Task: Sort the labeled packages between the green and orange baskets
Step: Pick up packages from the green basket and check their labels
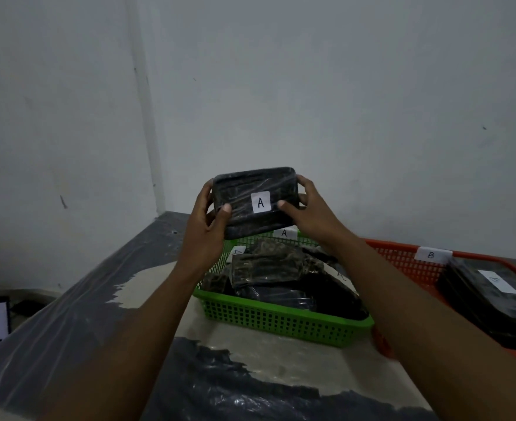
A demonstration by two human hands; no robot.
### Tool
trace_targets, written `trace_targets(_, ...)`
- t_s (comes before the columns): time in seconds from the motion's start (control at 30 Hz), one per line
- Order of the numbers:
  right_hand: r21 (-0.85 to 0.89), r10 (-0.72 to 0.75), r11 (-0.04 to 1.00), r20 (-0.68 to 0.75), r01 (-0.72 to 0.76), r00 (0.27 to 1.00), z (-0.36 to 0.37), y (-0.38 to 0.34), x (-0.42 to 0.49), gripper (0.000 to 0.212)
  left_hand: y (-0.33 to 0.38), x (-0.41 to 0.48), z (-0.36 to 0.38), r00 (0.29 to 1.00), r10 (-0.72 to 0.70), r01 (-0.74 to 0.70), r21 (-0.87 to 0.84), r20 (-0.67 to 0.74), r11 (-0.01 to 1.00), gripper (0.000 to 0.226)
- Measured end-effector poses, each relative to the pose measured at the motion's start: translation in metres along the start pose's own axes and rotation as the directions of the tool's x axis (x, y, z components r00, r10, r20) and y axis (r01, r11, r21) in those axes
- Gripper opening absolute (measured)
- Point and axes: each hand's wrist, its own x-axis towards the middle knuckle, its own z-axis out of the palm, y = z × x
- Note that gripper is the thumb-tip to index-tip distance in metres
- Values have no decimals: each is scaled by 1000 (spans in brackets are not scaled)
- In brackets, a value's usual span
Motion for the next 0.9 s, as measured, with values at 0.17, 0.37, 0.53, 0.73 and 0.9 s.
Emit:
trace_targets(0.17, -222, 44, 975, 85, -25, 995, 19, 5, 31, 62, -20, -3, -11, 998, 25, -21, 81, -51, 996, 56)
trace_targets(0.37, -374, 85, 927, 155, -21, 984, 39, 13, 62, 64, -43, -5, -23, 996, 79, -67, 243, -38, 968, 59)
trace_targets(0.53, -401, 129, 916, 251, -19, 959, 58, 21, 72, 90, -57, -13, -21, 975, 221, -179, 502, -25, 846, 63)
trace_targets(0.73, -540, 142, 841, 281, 34, 949, 52, 32, 75, 88, -56, -15, -17, 978, 208, -183, 568, 22, 802, 67)
trace_targets(0.9, -503, 141, 862, 358, 64, 923, 41, 32, 66, 86, -58, -19, -18, 991, 127, -129, 580, 45, 804, 68)
